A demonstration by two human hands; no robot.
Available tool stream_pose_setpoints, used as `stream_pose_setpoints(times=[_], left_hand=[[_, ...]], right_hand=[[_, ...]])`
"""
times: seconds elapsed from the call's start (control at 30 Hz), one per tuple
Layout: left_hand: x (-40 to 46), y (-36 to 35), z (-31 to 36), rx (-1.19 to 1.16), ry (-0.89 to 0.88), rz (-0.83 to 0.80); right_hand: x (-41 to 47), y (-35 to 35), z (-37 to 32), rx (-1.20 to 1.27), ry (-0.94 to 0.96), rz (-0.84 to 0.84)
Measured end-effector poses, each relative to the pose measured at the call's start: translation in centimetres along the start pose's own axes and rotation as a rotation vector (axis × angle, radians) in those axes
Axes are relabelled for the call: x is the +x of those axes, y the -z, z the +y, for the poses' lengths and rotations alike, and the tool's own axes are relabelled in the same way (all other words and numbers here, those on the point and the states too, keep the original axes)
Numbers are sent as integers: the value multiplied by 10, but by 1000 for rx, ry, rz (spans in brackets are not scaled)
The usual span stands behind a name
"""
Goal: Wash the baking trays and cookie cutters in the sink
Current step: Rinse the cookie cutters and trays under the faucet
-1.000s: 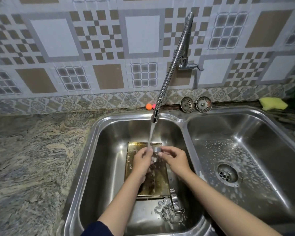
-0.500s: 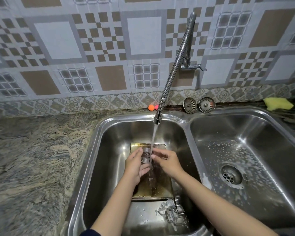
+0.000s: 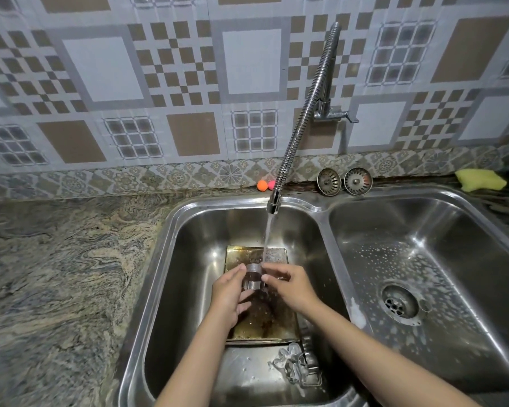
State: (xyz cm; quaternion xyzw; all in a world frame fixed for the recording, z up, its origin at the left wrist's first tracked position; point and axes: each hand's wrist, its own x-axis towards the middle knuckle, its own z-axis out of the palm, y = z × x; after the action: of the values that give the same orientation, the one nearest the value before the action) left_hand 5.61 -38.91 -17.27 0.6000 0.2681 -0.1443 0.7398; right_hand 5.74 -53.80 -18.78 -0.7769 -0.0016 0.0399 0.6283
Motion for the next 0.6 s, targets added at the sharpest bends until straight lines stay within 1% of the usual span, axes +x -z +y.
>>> stream_pose_setpoints(times=[0.3,0.6], left_hand=[[1,-1,-3,13,50,-62],[2,-7,-4,4,81,-87]], right_hand=[[-1,10,4,21,-7,23],[3,16,10,11,-38,50]])
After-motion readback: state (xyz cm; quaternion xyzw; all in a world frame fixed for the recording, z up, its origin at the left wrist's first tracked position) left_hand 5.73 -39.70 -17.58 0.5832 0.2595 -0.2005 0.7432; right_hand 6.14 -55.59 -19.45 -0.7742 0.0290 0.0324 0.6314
